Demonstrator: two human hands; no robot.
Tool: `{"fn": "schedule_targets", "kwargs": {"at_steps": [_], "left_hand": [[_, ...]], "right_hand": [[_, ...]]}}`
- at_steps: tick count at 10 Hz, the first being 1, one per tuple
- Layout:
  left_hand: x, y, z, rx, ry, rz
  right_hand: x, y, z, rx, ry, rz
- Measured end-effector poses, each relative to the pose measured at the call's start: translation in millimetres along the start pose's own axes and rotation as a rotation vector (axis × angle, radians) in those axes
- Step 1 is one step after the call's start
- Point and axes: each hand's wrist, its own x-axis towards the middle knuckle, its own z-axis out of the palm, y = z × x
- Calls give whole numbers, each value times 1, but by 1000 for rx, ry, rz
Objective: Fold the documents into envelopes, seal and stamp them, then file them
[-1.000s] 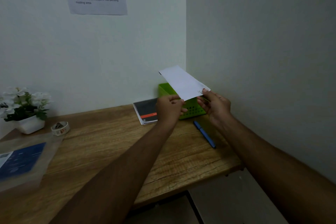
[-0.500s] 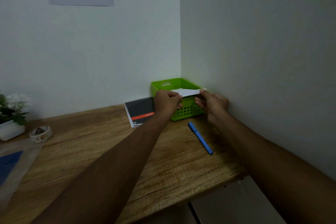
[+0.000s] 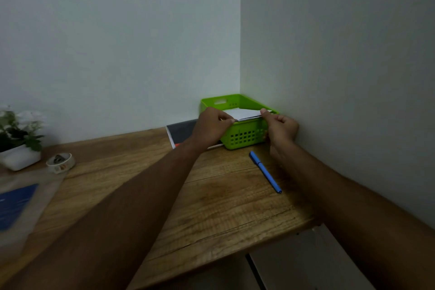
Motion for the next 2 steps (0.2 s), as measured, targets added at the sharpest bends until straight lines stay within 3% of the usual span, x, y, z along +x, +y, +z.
{"fn": "schedule_targets", "kwargs": {"at_steps": [1,2], "left_hand": [[-10,-7,-13,-15,-5,-2],[-30,-22,-37,-11,35,-24]], "right_hand": [[-14,1,7,-12,21,-174],[-45,-2,27,20,-117,-378]]}}
